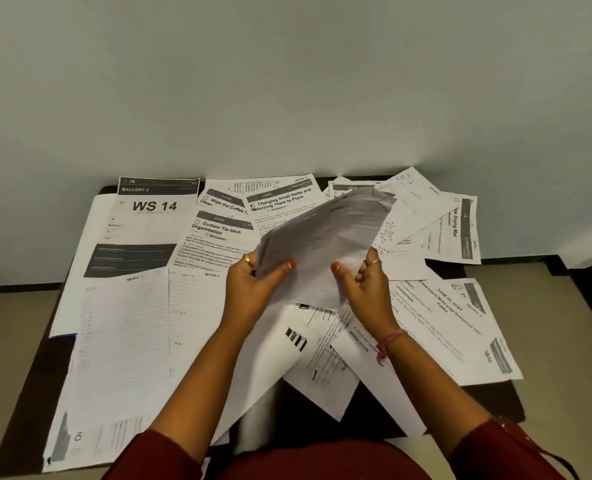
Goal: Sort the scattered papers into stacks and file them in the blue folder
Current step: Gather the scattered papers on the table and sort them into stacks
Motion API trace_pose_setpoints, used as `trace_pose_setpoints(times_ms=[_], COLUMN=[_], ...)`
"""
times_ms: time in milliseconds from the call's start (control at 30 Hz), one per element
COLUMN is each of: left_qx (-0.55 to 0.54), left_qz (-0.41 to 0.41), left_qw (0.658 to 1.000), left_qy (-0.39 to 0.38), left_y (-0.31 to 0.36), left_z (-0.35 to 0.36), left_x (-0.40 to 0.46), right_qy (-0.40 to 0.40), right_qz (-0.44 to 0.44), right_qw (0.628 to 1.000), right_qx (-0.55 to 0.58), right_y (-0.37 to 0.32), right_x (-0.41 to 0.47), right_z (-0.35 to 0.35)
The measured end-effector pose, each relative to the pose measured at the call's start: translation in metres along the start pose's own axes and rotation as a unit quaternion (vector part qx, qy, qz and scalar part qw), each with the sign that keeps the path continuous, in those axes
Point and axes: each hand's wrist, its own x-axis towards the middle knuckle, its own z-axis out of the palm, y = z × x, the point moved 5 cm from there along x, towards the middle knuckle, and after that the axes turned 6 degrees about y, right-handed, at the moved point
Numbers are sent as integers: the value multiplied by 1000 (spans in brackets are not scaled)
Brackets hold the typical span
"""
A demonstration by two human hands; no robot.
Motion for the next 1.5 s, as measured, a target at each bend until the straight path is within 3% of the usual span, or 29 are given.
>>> trace_pose_setpoints(times_ms=[233, 1033, 1200, 1500], left_qx=[12, 7, 7, 42], left_qz=[-6, -60, -69, -61], left_qw=[999, 996, 997, 996], left_qy=[44, 68, 35, 52], left_y=[-24, -64, -74, -52], left_z=[-1, 20, 28, 22], left_x=[-8, -11, -13, 7], right_qy=[-60, -143, -147, -115], right_qz=[2, 31, 44, 19], right_qw=[998, 989, 988, 993], right_qx=[17, 11, -21, -37], right_y=[14, 39, 48, 19], right_x=[-8, -1, 3, 19], right_z=[-5, -12, -11, -4])
